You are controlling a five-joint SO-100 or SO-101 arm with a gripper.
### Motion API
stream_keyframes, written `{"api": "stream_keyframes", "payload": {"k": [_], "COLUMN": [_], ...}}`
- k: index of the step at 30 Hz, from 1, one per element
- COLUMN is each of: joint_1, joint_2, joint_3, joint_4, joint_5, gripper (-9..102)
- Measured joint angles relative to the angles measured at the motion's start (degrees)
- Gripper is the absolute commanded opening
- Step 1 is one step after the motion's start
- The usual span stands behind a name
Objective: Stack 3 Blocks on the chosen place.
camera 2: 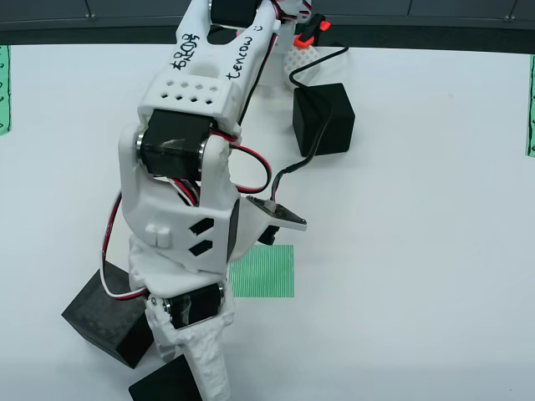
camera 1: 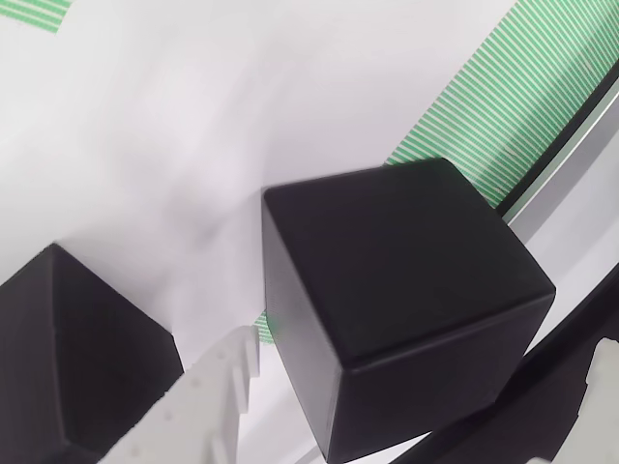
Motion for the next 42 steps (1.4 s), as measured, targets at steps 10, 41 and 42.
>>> {"api": "stream_keyframes", "payload": {"k": [10, 41, 42], "joint_1": [0.0, 0.26, 0.35], "joint_2": [-4.13, -6.5, -6.42], "joint_3": [-4.39, -8.35, -8.35], "joint_4": [1.32, 1.05, 0.97], "joint_5": [0.0, 0.0, 0.0], "gripper": [43, 26, 24]}}
